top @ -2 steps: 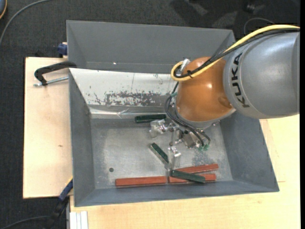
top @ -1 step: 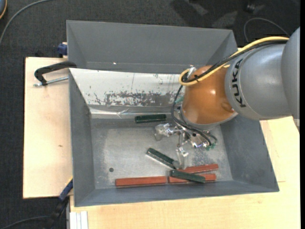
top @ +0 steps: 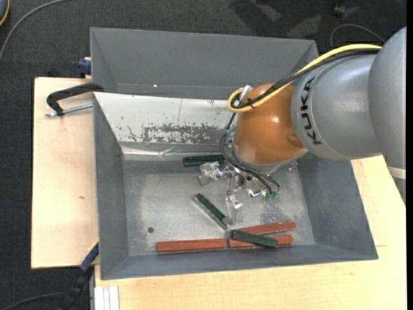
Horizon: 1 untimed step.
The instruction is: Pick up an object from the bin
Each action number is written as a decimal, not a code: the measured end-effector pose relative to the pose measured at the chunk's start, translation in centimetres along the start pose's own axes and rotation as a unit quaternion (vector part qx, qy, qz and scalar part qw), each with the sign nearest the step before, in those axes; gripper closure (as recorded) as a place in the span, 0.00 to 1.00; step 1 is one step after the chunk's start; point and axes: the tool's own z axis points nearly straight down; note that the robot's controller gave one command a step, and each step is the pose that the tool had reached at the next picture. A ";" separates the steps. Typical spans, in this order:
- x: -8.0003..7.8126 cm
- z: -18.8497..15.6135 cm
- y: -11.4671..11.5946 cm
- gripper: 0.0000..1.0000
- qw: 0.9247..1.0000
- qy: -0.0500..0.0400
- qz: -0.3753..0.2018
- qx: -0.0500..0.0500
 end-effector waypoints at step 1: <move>4.7 0.9 2.0 0.00 1.000 0.000 0.018 0.000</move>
Offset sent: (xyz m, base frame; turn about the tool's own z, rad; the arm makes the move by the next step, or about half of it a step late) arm -0.0520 -0.0019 -0.0108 0.0348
